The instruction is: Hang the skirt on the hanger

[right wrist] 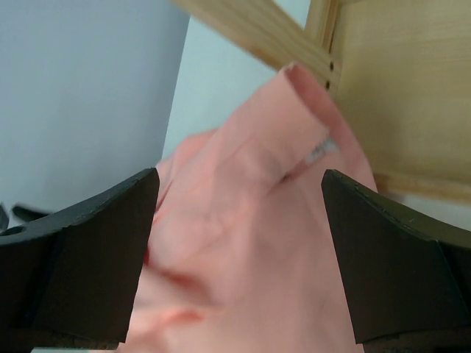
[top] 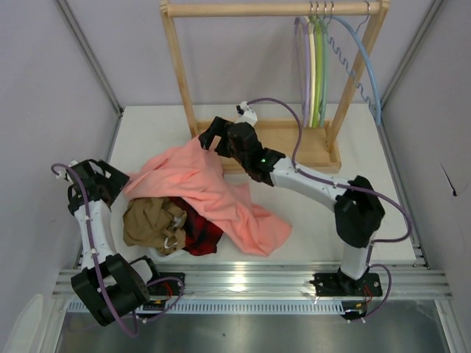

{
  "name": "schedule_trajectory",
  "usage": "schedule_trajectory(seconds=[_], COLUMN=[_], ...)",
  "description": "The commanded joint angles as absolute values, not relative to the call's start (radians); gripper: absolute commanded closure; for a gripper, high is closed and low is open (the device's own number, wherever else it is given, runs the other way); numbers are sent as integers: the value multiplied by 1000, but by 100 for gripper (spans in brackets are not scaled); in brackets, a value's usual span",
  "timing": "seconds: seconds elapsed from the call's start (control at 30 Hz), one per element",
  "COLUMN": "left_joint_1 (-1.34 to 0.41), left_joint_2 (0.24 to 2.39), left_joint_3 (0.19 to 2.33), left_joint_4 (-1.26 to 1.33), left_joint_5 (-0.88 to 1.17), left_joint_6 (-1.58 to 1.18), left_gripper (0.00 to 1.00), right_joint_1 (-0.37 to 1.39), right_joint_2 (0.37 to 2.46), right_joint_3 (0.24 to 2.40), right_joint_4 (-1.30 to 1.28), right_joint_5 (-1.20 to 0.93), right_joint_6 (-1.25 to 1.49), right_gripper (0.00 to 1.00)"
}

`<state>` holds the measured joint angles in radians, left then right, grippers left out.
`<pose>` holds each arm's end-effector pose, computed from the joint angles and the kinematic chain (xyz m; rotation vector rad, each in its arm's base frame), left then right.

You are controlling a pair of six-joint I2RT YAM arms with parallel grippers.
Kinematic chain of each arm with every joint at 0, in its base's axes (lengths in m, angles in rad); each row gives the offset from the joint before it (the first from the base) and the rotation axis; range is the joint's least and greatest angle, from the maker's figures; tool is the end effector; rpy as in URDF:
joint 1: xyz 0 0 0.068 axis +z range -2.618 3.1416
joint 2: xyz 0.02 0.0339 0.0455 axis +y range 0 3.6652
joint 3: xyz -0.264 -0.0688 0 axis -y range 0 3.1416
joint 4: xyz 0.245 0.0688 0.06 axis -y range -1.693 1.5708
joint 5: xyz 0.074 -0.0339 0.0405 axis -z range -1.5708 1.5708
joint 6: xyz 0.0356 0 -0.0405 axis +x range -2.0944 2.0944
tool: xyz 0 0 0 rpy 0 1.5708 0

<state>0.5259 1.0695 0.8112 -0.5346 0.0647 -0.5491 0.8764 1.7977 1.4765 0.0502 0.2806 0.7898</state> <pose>0.1933 0.1095 0.2624 -1.1830 2.0459 -0.0877 0.2860 0.3280 0.3214 0.1227 1.9259 0.8969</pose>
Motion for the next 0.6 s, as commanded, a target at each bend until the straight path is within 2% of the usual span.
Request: schedule_trajectory(seconds=[0.0,0.13,0.23,0.3,0.33,0.37,0.4,0.43,0.47,0.57], left_joint_1=[537,538,537,537,538,538,537,538,538,538], left_joint_2=[1042,1034,1029,1026,1025,1025,1026,1032,1035,1049], left_joint_3=[790,778,776,775,772,770,772,776,779,788], left_joint_4=[-483,-466,-468,-463,-459,-457,-459,-459,-460,-466], left_joint_5=[86,114,104,106,107,109,109,107,103,94], left_joint_6=[-546,-537,-525,-520,-520,-520,-520,-520,-522,-520], left_gripper=[1,0,0,0,0,1,0,0,1,0], right_joint_1=[865,847,845,842,841,841,841,844,850,874], right_joint_2=[1929,2060,2155,2180,2181,2178,2166,2155,2143,2063], right_joint_3=[1595,1742,1891,1920,1919,1905,1899,1893,1873,1806], right_joint_4=[91,91,-33,-57,-45,-20,-18,-17,-18,-12], right_joint_5=[348,334,376,359,350,338,337,354,365,428], right_joint_6=[847,865,841,833,831,827,827,824,818,775], right_gripper=[2,7,7,12,18,40,55,89,100,100])
